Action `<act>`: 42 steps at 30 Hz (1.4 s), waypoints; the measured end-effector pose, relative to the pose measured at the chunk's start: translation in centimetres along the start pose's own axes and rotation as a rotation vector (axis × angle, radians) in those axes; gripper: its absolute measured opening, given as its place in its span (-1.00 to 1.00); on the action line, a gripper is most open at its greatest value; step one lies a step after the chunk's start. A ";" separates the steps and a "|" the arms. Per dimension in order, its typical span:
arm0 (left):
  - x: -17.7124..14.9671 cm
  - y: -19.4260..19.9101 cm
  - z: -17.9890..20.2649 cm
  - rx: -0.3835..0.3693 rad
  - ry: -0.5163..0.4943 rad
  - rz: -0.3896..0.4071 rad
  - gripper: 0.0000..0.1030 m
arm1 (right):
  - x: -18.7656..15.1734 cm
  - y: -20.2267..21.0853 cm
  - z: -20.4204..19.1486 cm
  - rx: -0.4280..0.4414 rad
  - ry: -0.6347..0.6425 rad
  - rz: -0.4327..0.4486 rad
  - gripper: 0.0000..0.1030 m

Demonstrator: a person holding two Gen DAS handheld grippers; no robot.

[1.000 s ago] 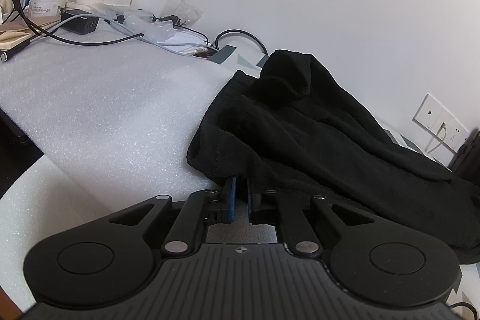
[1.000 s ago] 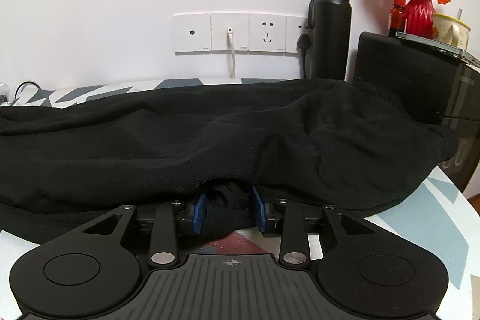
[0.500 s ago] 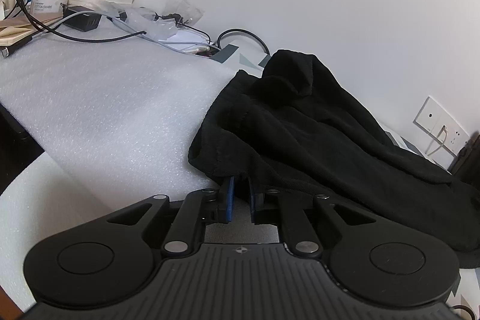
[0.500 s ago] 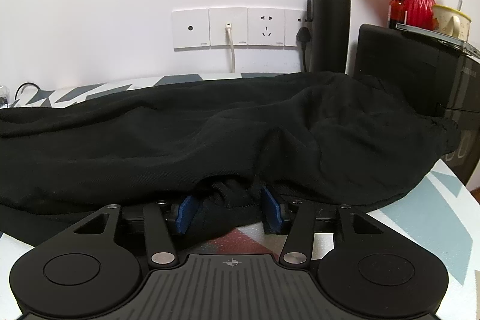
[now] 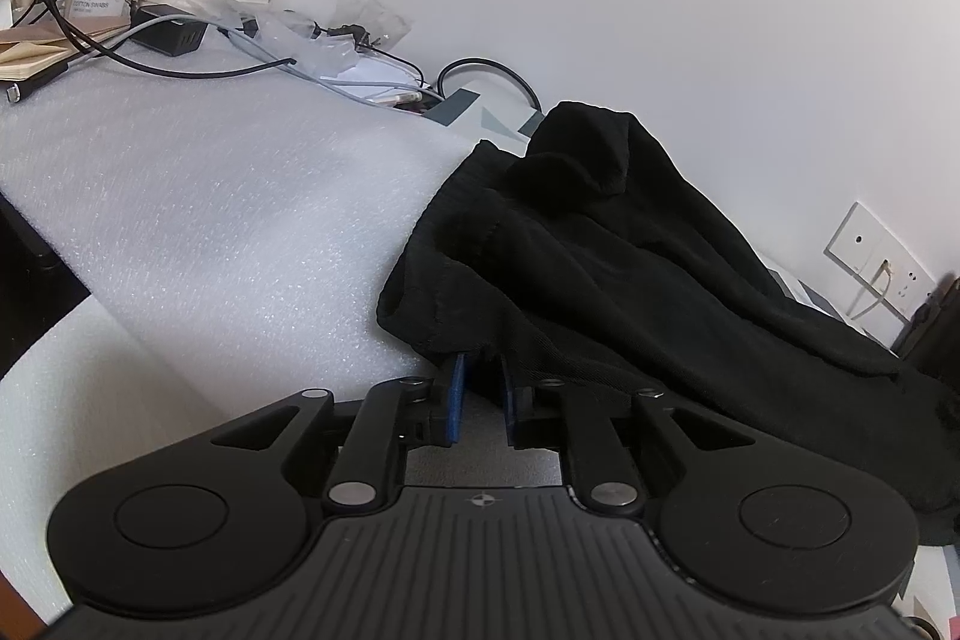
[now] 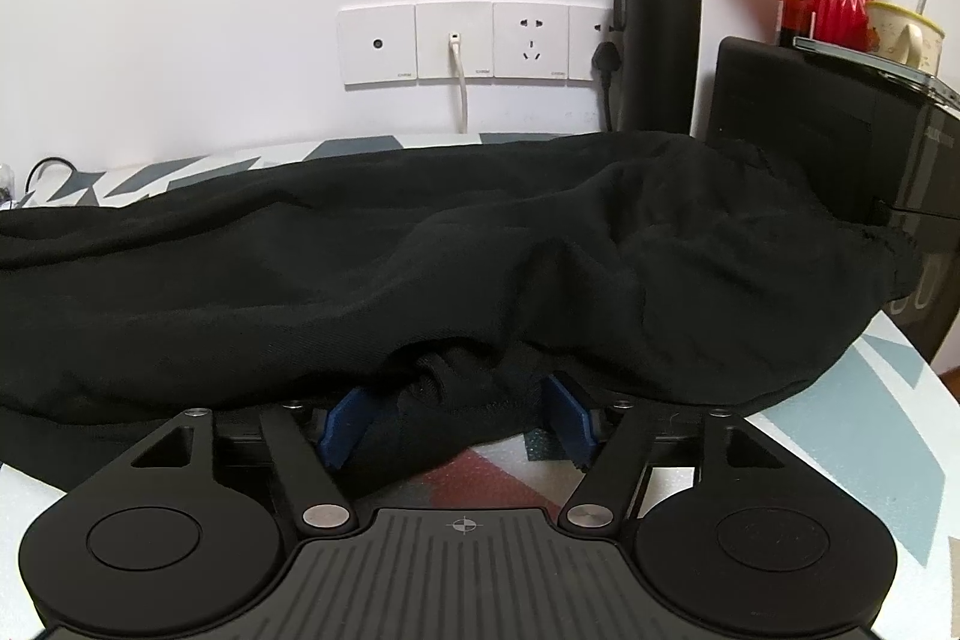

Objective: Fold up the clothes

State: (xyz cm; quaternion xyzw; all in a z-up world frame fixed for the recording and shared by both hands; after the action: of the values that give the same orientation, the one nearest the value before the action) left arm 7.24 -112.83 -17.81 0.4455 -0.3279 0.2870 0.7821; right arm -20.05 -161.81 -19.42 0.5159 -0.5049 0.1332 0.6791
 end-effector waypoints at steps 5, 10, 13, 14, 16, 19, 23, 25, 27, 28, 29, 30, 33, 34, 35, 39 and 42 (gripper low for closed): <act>0.0 0.0 0.1 -0.017 -0.010 -0.002 -0.52 | 0.0 -0.2 -0.2 -0.015 0.008 -0.010 0.31; -0.1 0.1 0.1 -0.032 -0.009 -0.002 -0.42 | 0.0 -0.3 -0.4 -0.013 0.015 -0.021 0.42; 0.0 0.1 0.2 -0.043 -0.014 -0.005 -0.31 | 0.2 -0.6 -0.9 0.012 0.047 -0.050 0.73; 0.1 0.1 0.2 -0.044 -0.018 -0.007 -0.27 | 0.2 -0.7 -1.1 0.009 0.055 -0.056 0.79; 0.2 0.1 0.4 -0.046 -0.026 -0.011 -0.16 | 0.4 -0.9 -1.4 -0.009 0.060 -0.067 0.89; 0.3 0.0 0.8 -0.089 -0.053 -0.030 0.41 | 0.5 -1.2 -1.3 -0.013 0.036 -0.089 0.97; 0.4 -0.1 1.9 -0.054 -0.126 -0.051 0.68 | 0.5 -1.2 -1.5 -0.022 0.030 -0.093 0.98; 0.4 -0.2 2.0 -0.038 -0.128 -0.055 0.79 | 0.4 -1.1 -1.6 -0.028 0.029 -0.094 0.98; 0.6 -0.1 1.6 -0.036 -0.103 -0.054 0.79 | 0.5 -1.2 -1.7 -0.033 0.029 -0.099 0.98; 0.6 -0.1 1.5 -0.040 -0.095 -0.053 0.79 | 0.5 -1.2 -1.8 -0.036 0.028 -0.101 0.98; 0.6 0.0 1.3 -0.045 -0.087 -0.051 0.80 | 0.5 -1.2 -1.8 -0.036 0.027 -0.103 0.98; 0.6 0.0 1.3 -0.045 -0.085 -0.050 0.80 | 0.5 -1.2 -1.8 -0.035 0.025 -0.106 0.98; 0.5 0.0 1.5 -0.039 -0.096 -0.053 0.84 | 0.5 -1.2 -1.8 -0.032 0.015 -0.111 0.98; 0.6 -0.1 1.6 -0.039 -0.100 -0.056 0.86 | 0.5 -1.2 -1.8 -0.030 0.009 -0.112 0.98; 0.6 -0.1 1.6 -0.040 -0.102 -0.059 0.89 | 0.5 -1.2 -1.7 -0.028 0.005 -0.111 0.99; 0.6 -0.3 1.7 -0.045 -0.103 -0.068 0.95 | 0.2 -1.1 -1.6 -0.020 0.008 -0.091 0.99; 0.6 -0.4 1.8 -0.041 -0.110 -0.072 0.97 | 0.1 -1.1 -1.5 -0.016 0.008 -0.089 0.99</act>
State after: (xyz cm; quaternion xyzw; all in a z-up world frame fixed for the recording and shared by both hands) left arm 7.39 -114.52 -16.85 0.4561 -0.3600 0.2267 0.7817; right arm -18.39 -161.08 -19.91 0.5317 -0.4799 0.1008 0.6906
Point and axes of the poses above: each gripper's, at about its wrist camera, not at the fingertips, and y roughly against the way its jaws point, z to its right, x to its top, the point moved 2 cm from there along -y, roughly the way its jaws point
